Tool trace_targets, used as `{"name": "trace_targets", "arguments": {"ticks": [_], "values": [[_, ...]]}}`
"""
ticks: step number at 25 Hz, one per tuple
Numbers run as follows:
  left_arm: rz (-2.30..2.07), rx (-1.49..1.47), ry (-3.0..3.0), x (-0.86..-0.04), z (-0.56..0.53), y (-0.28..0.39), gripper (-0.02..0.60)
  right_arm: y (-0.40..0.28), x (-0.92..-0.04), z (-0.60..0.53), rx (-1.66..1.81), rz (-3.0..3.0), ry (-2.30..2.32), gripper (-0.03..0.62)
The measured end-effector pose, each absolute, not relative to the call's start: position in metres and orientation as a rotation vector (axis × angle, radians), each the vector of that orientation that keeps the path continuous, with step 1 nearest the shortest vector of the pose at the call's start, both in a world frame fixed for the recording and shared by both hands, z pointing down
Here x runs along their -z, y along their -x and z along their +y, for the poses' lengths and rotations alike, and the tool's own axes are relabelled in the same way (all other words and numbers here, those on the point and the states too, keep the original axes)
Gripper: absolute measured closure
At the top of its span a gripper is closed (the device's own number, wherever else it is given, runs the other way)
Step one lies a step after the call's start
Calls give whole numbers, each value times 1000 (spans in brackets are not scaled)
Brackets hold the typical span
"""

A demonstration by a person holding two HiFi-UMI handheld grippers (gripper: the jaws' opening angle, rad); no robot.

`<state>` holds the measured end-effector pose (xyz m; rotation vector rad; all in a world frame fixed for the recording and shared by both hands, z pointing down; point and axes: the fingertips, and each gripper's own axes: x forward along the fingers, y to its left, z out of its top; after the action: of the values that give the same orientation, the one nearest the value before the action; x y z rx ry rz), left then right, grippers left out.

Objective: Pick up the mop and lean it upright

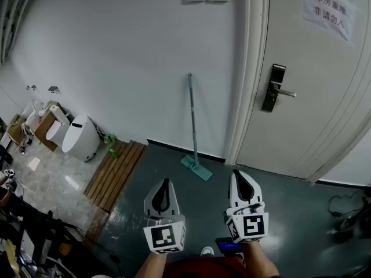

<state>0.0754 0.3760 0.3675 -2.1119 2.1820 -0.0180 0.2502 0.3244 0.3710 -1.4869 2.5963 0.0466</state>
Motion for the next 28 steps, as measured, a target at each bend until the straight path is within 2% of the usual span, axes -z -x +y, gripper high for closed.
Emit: {"name": "trace_targets", "arguments": {"ticks": [11,28], "values": [[2161,-27,2126,-371,327,-65,568,-237,-380,278,-74,2610,1514,576],[2117,-80,2215,-367,211,62,568,-98,-374,172,-80,2610,1600,576]]}}
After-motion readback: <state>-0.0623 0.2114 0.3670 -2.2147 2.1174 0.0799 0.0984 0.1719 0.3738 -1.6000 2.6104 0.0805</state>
